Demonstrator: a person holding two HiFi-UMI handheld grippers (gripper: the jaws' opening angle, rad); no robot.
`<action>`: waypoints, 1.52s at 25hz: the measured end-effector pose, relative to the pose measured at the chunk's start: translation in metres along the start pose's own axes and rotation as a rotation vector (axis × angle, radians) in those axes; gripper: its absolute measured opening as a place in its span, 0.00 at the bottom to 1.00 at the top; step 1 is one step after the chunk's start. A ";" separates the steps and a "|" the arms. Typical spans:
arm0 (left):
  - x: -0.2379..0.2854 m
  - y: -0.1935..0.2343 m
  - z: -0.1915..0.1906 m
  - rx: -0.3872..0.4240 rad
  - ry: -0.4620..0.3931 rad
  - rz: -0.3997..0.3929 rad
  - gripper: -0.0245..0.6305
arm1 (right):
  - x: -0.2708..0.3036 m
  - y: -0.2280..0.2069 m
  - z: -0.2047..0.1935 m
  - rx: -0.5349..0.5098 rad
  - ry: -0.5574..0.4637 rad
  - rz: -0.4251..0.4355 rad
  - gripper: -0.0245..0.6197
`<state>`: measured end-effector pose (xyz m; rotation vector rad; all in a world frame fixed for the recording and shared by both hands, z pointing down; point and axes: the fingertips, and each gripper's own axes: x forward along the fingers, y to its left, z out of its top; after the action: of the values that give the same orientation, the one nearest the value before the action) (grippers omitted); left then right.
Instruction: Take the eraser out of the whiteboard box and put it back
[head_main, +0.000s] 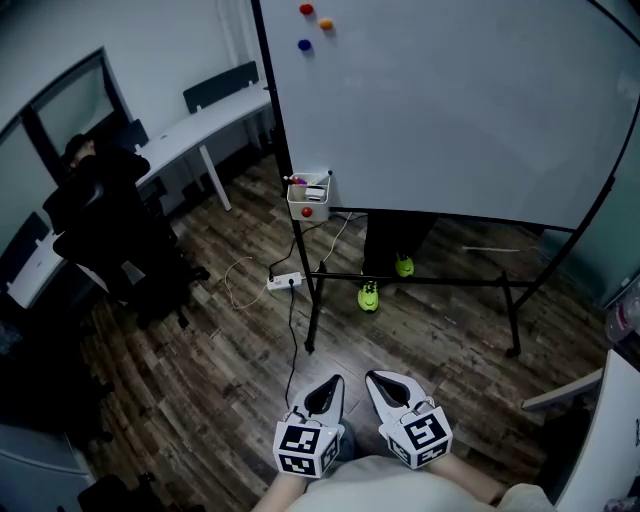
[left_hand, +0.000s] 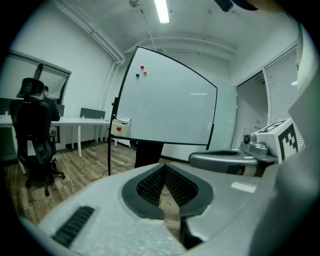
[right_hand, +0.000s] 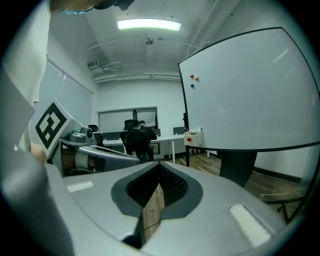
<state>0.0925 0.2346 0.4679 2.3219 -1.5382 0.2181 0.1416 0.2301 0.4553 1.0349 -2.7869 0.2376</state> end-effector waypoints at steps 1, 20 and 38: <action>0.006 0.005 0.005 0.008 -0.004 -0.006 0.04 | 0.009 -0.004 0.004 -0.004 -0.003 0.001 0.05; 0.093 0.123 0.074 0.014 0.009 -0.075 0.04 | 0.150 -0.052 0.067 -0.013 -0.031 -0.062 0.05; 0.135 0.213 0.110 0.039 -0.012 -0.145 0.04 | 0.250 -0.060 0.086 0.001 -0.036 -0.137 0.05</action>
<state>-0.0550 0.0033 0.4503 2.4568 -1.3753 0.1992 -0.0135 0.0097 0.4282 1.2361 -2.7324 0.2046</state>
